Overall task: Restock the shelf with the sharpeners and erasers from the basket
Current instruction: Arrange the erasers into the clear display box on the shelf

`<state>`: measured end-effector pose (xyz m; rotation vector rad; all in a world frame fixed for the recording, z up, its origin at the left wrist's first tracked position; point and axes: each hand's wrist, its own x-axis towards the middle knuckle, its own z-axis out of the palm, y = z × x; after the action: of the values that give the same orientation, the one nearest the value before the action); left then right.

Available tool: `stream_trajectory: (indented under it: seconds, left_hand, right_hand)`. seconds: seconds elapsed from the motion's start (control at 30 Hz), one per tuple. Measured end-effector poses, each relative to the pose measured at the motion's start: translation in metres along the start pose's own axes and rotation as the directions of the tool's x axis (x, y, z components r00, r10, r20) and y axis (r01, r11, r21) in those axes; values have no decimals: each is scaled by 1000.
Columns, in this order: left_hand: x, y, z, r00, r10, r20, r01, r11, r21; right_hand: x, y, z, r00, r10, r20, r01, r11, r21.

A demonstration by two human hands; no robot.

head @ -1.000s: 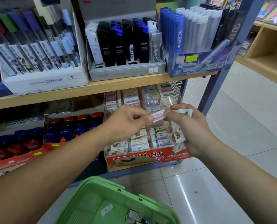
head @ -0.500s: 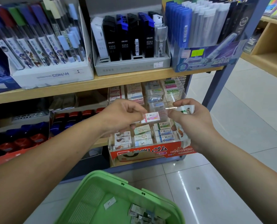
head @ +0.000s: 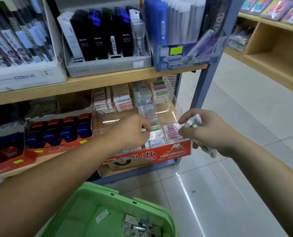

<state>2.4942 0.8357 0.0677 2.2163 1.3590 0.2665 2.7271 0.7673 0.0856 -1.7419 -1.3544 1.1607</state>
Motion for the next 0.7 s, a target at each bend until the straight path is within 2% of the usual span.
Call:
stream_trajectory:
  seconds: [0.07, 0.17, 0.3, 0.37, 0.43, 0.5, 0.57, 0.63, 0.7]
  left_hand:
    - [-1, 0, 2, 1000, -9, 24, 8, 999, 45]
    - [2, -4, 0, 1000, 14, -21, -14, 1000, 11]
    - [-1, -5, -4, 998, 45, -55, -54, 981, -184]
    - [-3, -2, -4, 999, 4, -52, -21, 947, -319]
    - [-6, 1, -6, 994, -109, 19, 104, 863, -494]
    - [-9, 5, -10, 969, -188, 158, 245, 685, -686]
    - [-11, 8, -13, 954, -196, 228, 298, 510, -807]
    - [-15, 10, -15, 954, -178, 241, 297, 458, -838]
    - [-20, 11, -17, 961, -133, 241, 275, 456, -847]
  right_hand:
    - [-2, 3, 3, 993, 1, 117, 3, 1000, -29]
    - [1, 6, 5, 991, 7, 135, -2, 999, -32]
    - [3, 7, 7, 996, 10, 94, -12, 1000, 16]
    - [3, 7, 9, 997, 39, 68, -46, 992, 114]
    - [3, 6, 9, 996, 85, 40, -92, 964, 249]
    - [1, 3, 9, 992, 120, 35, -124, 931, 343]
    - [-2, -1, 11, 992, 115, 43, -123, 913, 388]
    - [-5, -8, 17, 995, 85, 55, -100, 904, 416]
    - [-7, -15, 25, 996, 44, 80, -77, 879, 471]
